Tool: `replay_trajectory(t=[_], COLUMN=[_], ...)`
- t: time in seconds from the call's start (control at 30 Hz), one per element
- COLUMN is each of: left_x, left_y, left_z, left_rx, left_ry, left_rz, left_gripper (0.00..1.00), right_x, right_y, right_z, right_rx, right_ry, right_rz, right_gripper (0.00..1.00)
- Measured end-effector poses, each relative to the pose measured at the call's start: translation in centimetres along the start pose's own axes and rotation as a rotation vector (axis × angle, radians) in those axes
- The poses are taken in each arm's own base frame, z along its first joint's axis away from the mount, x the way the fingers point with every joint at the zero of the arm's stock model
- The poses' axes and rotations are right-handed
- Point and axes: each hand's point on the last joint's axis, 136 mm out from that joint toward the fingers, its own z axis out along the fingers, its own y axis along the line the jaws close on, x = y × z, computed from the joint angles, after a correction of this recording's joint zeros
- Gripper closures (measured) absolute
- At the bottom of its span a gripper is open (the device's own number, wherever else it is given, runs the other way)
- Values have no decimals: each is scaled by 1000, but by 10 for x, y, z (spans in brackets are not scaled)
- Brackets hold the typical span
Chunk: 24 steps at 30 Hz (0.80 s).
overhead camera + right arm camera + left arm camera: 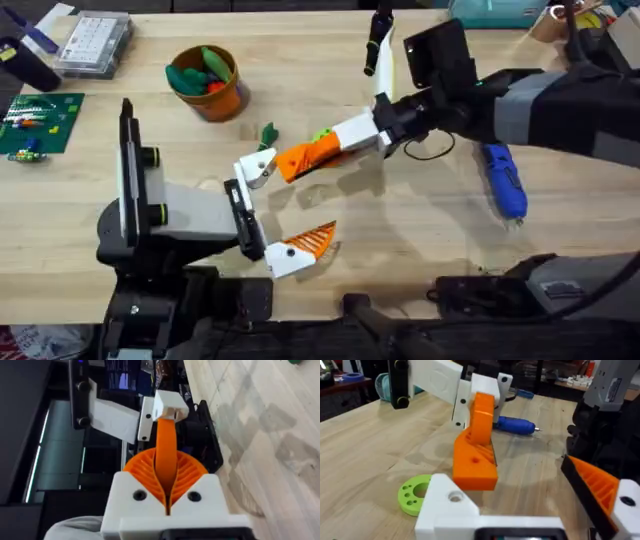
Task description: Pick up the gripper from the table and insert it into the empty holder that is missing its gripper. Then pick up a screw, insert it into the mounting hole, and use the screwdriver to tighten it. Finally, clean up the table by picking up the vegetable and placing it into the bucket.
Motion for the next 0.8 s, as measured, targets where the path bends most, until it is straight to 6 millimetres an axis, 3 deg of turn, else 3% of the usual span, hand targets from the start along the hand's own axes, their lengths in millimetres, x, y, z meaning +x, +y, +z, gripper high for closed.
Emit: replay_trajectory(t=[0.33,0.8], left_x=[0,-1], left_y=[2,6], left_z=[0,-1], left_rx=[-9,-34], left_ry=[0,-1], left_rz=[1,3], left_gripper=[11,11], right_x=[-6,-12], right_y=[-15,-5], right_z=[5,13], right_rx=[-2,-24], right_ry=[4,11], right_rz=[49,30], right_gripper=[993,994])
